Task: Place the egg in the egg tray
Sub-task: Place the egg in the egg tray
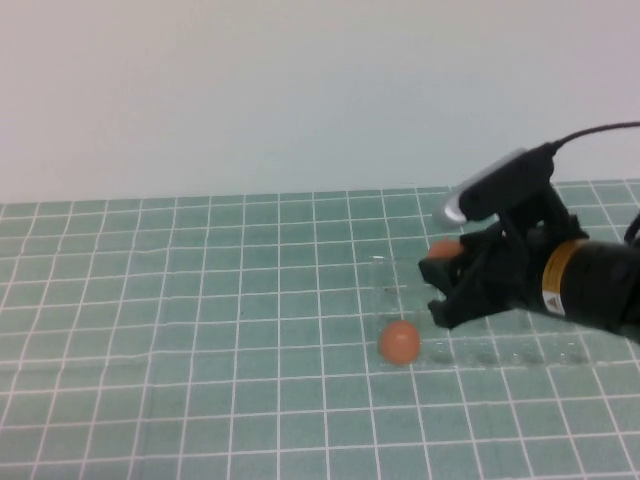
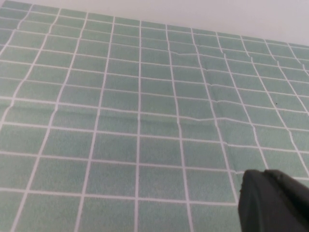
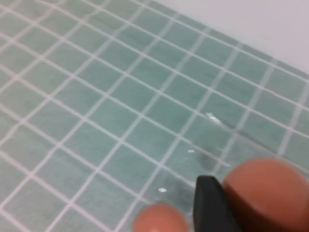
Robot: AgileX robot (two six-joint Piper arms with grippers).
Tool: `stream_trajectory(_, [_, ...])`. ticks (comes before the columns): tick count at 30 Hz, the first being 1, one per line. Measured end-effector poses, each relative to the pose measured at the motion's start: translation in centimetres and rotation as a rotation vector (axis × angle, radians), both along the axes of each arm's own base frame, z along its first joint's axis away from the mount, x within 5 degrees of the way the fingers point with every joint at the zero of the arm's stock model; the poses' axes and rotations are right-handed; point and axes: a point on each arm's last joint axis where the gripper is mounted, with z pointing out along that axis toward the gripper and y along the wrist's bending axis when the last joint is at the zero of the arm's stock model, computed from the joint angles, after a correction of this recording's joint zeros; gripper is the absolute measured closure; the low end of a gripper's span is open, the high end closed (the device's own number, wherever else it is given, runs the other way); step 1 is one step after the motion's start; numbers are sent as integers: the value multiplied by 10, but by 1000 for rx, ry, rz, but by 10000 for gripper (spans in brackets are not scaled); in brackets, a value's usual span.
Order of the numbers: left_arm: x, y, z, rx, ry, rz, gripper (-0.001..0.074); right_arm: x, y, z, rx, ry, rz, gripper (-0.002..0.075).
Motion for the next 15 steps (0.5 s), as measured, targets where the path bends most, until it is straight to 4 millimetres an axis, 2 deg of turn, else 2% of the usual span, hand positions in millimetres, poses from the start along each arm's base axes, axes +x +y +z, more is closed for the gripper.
stream_trajectory(8, [0, 0, 0, 0, 0, 0, 736, -28, -7, -37, 152, -105, 94, 369])
stream_trajectory(15, [0, 0, 0, 0, 0, 0, 736, -29, -15, -44, 165, -209, 39, 369])
